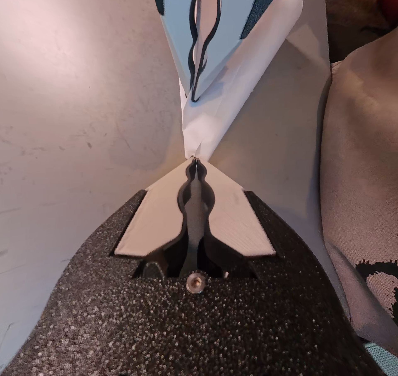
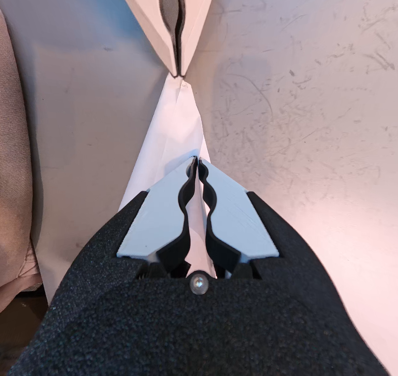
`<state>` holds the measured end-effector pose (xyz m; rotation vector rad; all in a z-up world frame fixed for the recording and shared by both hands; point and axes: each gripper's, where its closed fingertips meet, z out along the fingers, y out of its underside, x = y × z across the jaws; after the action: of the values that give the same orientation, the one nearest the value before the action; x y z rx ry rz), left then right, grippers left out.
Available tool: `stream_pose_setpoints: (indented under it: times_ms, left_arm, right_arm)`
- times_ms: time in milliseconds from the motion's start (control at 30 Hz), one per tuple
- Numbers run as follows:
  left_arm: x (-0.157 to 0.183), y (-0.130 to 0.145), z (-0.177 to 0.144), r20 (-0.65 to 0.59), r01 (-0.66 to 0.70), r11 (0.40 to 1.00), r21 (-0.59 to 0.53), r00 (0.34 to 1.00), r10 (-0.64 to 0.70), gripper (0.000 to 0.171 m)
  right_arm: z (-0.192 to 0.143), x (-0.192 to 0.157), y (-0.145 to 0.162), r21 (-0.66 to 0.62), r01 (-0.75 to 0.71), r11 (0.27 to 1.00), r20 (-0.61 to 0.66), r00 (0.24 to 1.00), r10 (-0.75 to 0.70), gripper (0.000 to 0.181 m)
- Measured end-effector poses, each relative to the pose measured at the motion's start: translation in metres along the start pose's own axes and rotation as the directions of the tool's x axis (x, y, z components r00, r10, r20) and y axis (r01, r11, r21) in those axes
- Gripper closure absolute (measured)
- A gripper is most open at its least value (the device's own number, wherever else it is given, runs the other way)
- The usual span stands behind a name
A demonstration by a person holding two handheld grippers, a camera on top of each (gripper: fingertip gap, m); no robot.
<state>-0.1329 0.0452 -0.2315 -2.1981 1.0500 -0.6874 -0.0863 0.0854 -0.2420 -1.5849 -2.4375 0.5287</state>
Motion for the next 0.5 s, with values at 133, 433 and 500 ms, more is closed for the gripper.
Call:
stream_pose_setpoints:
  times_ms: [133,433,500]
  left_arm:
    - [-0.019,-0.002,-0.005,0.029,0.059,0.998,0.030,0.998,-0.060,0.171]
    - [0.000,0.000,0.014,-0.103,-0.095,0.994,-0.049,0.991,0.090,0.171]
    - [0.001,0.002,0.014,-0.103,-0.087,0.995,-0.048,0.991,0.082,0.171]
  right_arm:
    - [-0.001,-0.002,0.000,0.003,0.036,0.999,-0.005,0.999,-0.036,0.181]
    - [-0.002,-0.011,-0.002,0.021,0.146,0.989,-0.005,0.989,-0.146,0.181]
    - [-0.003,-0.011,-0.001,0.021,0.141,0.990,-0.006,0.990,-0.141,0.181]
